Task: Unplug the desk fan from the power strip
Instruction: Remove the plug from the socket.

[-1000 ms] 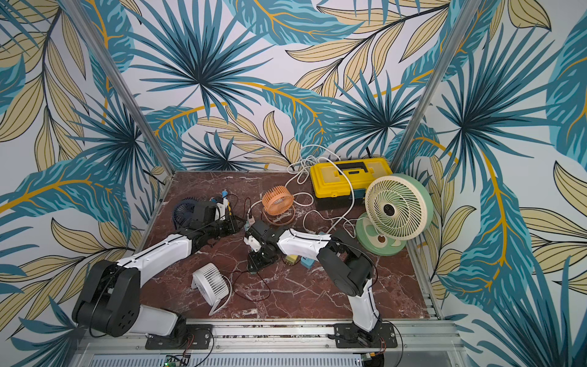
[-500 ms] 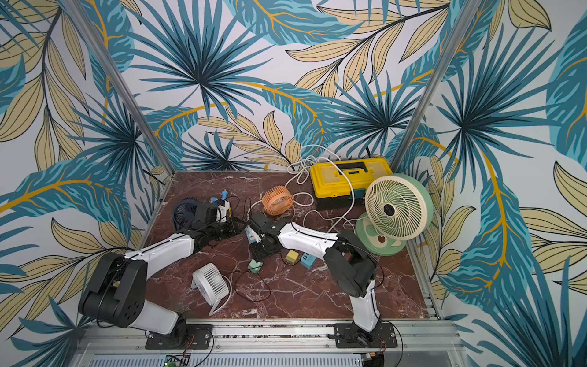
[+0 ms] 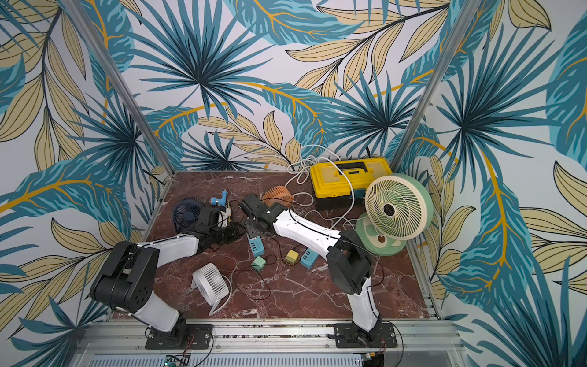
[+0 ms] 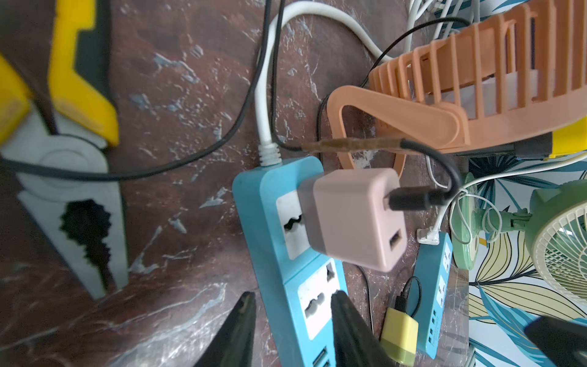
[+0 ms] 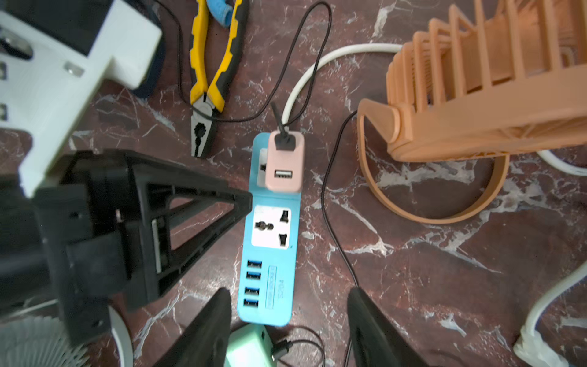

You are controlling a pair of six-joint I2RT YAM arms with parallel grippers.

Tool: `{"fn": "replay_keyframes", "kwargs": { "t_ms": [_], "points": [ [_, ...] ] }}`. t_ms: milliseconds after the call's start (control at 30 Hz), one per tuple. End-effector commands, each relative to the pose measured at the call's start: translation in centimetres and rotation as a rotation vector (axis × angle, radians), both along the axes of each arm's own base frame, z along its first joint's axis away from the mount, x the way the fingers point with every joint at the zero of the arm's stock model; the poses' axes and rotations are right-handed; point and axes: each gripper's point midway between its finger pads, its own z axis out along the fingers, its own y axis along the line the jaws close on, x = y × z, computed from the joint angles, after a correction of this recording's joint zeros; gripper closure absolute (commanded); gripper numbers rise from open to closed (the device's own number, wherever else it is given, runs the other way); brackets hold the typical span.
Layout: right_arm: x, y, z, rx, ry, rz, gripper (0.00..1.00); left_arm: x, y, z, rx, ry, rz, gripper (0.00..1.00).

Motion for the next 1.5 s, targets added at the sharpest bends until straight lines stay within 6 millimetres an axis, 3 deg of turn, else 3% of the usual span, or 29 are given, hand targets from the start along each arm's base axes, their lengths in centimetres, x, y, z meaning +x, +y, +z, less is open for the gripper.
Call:
{"fn": "replay_keyframes", "kwargs": {
  "t_ms": [0, 400, 900, 1167, 1467],
  "points": [
    [1.6, 0.2, -1.6, -0.043, -0.025, -0.044, 0.38, 0.0, 0.1, -0.6, -0.025, 0.001, 0.005, 0.57],
    [4.7, 1.5, -4.5, -0.050, -0.013, -0.099, 0.38, 0.0, -0.1, -2.0, -0.055, 0.035, 0.009, 0.57],
    [6.0, 2.3, -7.1, -0.064, 0.021, -0.106, 0.60, -0.2, 0.1, -3.4, -0.033, 0.088, 0.016, 0.57],
    [5.9, 2.3, -6.2, -0.078, -0.011, -0.113, 0.76, -0.1, 0.2, -4.3, -0.005, 0.126, 0.014, 0.56],
    [4.2, 5.0, -5.6, 0.085, 0.093, -0.052, 0.78, -0.5, 0.4, -5.3, 0.059, 0.171, 0.004, 0.57]
  ]
}}
